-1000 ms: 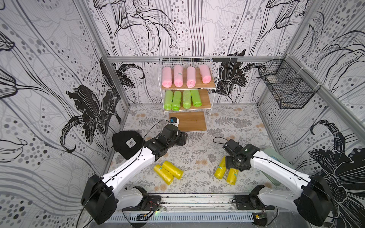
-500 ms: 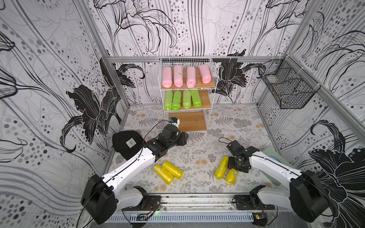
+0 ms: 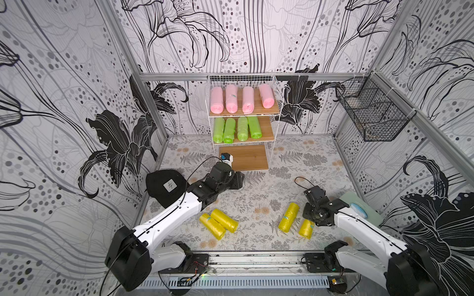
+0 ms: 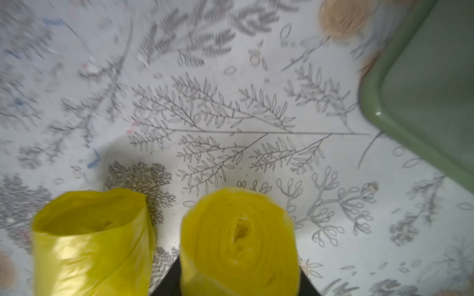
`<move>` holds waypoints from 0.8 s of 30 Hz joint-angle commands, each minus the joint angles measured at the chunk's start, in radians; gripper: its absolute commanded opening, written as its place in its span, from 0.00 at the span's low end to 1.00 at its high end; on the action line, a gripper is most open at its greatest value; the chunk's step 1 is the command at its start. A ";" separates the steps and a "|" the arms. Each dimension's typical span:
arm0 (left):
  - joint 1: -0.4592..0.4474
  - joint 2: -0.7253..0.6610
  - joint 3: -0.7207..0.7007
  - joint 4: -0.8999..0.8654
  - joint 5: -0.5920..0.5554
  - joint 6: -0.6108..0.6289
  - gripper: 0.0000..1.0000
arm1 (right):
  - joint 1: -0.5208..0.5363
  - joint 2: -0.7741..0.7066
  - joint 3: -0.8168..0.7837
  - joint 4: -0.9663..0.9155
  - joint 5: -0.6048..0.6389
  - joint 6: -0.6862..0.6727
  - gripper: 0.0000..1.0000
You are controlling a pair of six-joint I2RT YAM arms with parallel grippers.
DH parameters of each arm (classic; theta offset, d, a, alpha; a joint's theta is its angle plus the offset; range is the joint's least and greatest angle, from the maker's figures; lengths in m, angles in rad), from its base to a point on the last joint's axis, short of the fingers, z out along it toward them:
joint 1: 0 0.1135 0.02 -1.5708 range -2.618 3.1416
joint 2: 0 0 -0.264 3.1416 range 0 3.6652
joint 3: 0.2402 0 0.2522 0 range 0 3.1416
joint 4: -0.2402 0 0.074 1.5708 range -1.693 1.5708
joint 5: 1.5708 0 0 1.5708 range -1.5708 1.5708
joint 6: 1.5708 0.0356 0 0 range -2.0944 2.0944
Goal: Sort the rolls of trash bags by color and place them on the shelf
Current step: Pick up the roll of trash bags from the center of the board.
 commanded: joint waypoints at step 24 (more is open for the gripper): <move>-0.008 0.081 -0.300 0.875 0.220 -0.612 0.68 | 0.211 0.084 0.210 0.741 0.031 0.438 0.37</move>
